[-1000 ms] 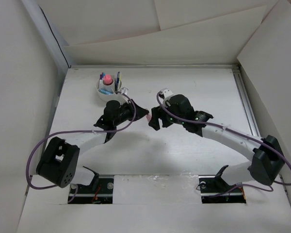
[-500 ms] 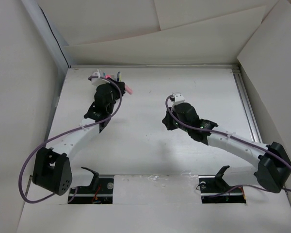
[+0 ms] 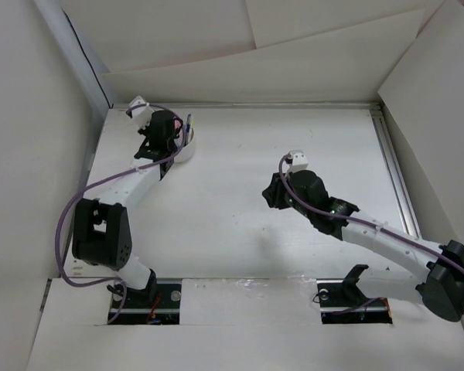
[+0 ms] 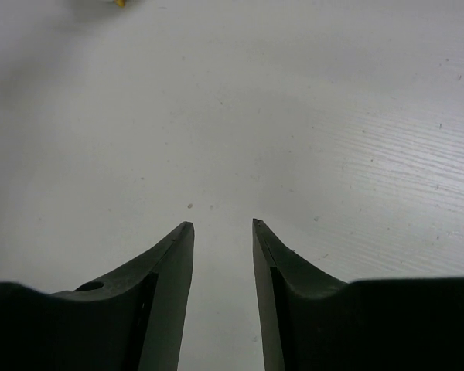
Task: Sort the stationery into containers
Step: Place the stationery in the storage box.
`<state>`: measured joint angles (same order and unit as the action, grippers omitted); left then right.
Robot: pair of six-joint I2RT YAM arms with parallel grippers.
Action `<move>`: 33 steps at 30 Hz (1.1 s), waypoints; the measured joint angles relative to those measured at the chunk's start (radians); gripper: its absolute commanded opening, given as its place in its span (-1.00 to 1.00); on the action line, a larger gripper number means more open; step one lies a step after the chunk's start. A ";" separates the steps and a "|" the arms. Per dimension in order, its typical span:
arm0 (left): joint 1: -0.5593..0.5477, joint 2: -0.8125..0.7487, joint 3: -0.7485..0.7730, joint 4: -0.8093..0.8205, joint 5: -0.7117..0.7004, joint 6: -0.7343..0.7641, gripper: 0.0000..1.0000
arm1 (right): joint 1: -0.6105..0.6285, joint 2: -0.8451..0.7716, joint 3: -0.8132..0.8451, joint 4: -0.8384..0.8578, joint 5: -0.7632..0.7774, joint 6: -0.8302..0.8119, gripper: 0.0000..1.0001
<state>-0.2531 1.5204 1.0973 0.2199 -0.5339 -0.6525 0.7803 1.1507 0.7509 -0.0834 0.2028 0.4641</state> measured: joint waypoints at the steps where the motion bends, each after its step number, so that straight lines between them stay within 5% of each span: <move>1: 0.000 0.026 0.026 -0.009 -0.010 0.007 -0.95 | 0.000 -0.007 0.000 0.005 0.000 0.002 -0.15; 18: 0.019 0.231 0.129 -0.068 -0.092 0.043 -0.93 | -0.022 -0.026 -0.014 0.025 -0.011 0.005 -0.08; 25: 0.019 0.235 0.129 -0.068 -0.095 0.042 -0.50 | -0.028 -0.026 -0.014 0.032 -0.024 0.007 -0.06; 27: 0.019 0.234 0.128 -0.067 -0.095 0.042 -0.11 | -0.029 -0.025 -0.014 0.032 -0.026 0.007 -0.03; 29: 0.019 0.229 0.120 -0.062 -0.090 0.040 0.07 | -0.032 -0.025 -0.014 0.034 -0.029 0.008 -0.03; 33: 0.018 0.167 0.066 -0.057 -0.078 0.037 0.20 | -0.033 -0.024 -0.014 0.039 -0.034 0.007 -0.03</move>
<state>-0.2348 1.6878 1.1637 0.1631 -0.6121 -0.6151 0.7471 1.1263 0.7368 -0.0444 0.1684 0.4713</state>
